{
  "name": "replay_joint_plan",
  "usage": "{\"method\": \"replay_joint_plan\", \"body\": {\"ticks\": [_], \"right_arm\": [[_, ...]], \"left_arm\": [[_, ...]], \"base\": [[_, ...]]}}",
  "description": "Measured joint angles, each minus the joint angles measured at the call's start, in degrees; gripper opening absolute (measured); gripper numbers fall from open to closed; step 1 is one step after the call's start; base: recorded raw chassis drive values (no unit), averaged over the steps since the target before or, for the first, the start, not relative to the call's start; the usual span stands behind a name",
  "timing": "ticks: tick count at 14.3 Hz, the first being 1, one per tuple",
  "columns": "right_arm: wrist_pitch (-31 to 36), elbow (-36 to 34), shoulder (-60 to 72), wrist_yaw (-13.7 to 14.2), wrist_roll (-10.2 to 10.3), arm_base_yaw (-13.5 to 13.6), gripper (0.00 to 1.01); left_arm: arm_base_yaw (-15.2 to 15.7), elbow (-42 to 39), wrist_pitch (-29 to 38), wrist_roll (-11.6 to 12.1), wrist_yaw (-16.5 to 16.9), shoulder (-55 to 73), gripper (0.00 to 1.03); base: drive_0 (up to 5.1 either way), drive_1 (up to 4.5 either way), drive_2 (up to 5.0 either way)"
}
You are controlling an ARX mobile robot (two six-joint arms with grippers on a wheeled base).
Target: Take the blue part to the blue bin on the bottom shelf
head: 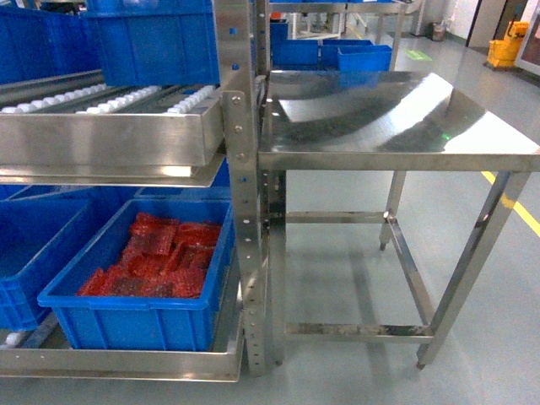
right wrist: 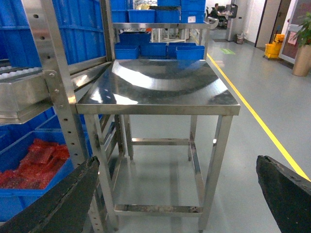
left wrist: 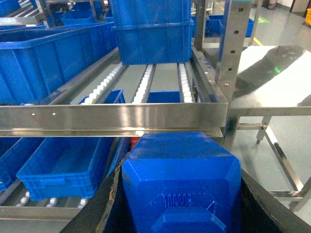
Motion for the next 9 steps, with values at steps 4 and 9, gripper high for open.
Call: {"method": "replay_joint_plan", "body": {"ticks": [4,9], "right_arm": [[-0.15,0.00,0.00,0.02,0.00,0.00,0.98],[0.00,0.00,0.00,0.00,0.00,0.00,0.98]], "left_arm": [[0.02,0.00,0.09,0.00,0.13,0.02,0.44],[0.00,0.00,0.11,0.00,0.11,0.02,0.44]], "base": [[-5.1,2.36,2.4],[-5.1,2.36,2.4]]}}
